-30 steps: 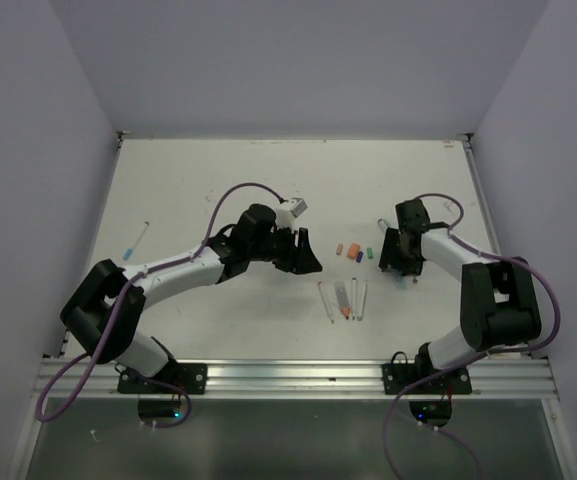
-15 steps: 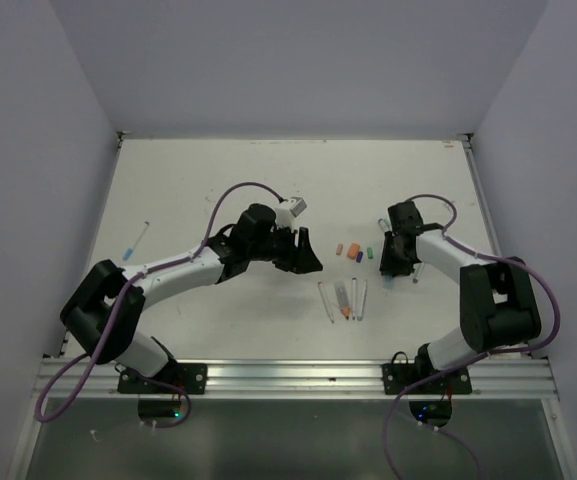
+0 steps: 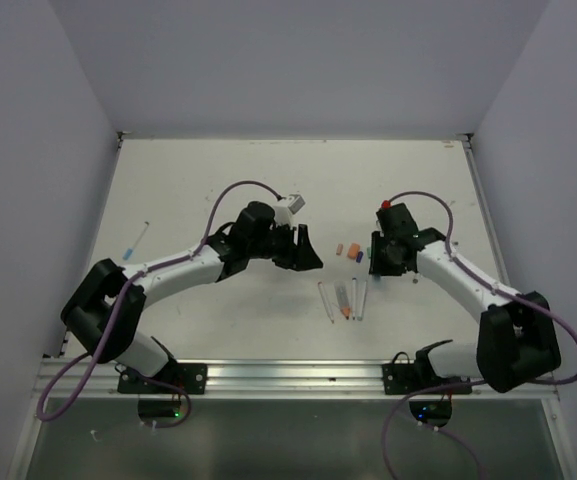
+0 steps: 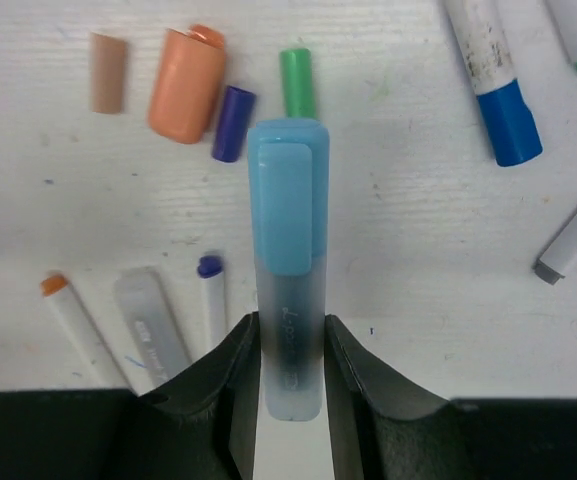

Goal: Open the pen caps

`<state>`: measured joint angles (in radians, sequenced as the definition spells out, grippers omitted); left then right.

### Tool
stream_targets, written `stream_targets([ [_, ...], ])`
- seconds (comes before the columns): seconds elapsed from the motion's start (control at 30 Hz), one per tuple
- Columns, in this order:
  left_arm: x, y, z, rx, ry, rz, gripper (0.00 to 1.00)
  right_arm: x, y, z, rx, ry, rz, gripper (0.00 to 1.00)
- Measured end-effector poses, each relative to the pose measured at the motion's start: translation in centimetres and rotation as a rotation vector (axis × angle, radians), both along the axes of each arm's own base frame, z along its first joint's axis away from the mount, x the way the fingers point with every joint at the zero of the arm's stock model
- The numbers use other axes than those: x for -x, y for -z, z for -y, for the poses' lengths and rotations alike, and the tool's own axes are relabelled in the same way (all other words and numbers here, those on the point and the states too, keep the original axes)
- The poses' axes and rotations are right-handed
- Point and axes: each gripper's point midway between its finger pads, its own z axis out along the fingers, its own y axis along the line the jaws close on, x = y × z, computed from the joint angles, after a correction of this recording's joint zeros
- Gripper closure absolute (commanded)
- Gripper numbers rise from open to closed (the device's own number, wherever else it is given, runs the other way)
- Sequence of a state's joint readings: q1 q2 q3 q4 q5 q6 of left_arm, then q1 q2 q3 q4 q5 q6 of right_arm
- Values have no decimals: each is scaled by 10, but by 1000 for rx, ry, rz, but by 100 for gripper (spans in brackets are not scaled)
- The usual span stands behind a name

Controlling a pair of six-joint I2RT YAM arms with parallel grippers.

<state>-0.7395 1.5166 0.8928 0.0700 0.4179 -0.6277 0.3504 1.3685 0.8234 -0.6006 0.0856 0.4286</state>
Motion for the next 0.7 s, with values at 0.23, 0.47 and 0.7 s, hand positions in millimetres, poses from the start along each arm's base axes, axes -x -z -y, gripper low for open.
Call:
stream_targets([
  [0.23, -18, -23, -1, 132, -34, -17, 32, 4, -62, -23, -145, -74, 183, 100],
  [0.47, -14, -41, 9, 300, 17, -55, 31, 19, -64, -50, -235, -175, 179, 100],
  [0.7, -11, -46, 14, 355, 39, -68, 30, 25, -67, -74, -295, -243, 180, 100],
])
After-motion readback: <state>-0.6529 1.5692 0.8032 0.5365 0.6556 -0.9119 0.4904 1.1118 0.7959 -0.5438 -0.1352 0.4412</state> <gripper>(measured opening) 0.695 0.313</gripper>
